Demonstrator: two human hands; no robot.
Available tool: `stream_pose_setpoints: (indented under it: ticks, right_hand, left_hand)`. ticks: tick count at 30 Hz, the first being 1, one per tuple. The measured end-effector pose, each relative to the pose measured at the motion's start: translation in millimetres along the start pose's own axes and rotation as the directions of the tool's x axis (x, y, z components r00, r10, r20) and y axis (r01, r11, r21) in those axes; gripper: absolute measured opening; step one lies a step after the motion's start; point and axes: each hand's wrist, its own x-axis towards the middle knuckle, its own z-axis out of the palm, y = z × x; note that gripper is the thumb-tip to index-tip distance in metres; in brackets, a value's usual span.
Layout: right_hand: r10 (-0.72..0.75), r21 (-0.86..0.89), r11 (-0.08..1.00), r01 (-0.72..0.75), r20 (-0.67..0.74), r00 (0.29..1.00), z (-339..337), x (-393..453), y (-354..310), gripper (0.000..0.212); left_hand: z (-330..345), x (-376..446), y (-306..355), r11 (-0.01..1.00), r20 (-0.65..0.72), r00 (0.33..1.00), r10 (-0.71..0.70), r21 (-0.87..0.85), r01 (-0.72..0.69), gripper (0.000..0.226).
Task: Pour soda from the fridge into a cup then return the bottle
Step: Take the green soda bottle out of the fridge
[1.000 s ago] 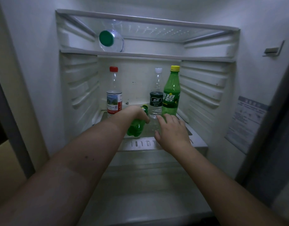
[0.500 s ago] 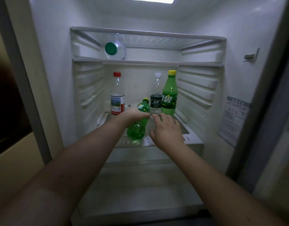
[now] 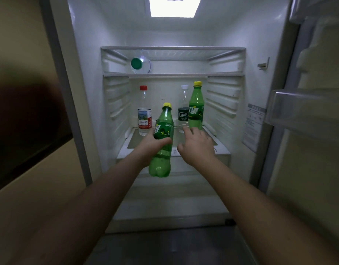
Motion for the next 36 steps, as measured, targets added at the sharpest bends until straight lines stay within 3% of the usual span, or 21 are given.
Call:
stream_pose_setpoints:
  ticks: [10,24,36]
  right_hand:
    - [-0.107,0.054,0.993,0.107,0.010,0.994,-30.9,-45.3,-13.9,0.059]
    - [-0.120,0.017,0.993,0.120,0.000,0.993,-98.6,-159.6,-40.3,0.062]
    - [-0.052,-0.153,0.987,0.041,-0.070,0.996,-151.8,-323.9,-34.3,0.059]
  left_hand:
    - [-8.6,-96.9,-14.1,0.985,-0.209,0.963,0.168,0.005,-0.171,0.056]
    - [-8.4,-241.3,-16.6,0.928,-0.192,0.909,0.369,0.031,-0.371,0.053]
    - [25.1,-364.1,-29.1,0.889,0.007,0.889,0.458,-0.030,-0.457,0.054]
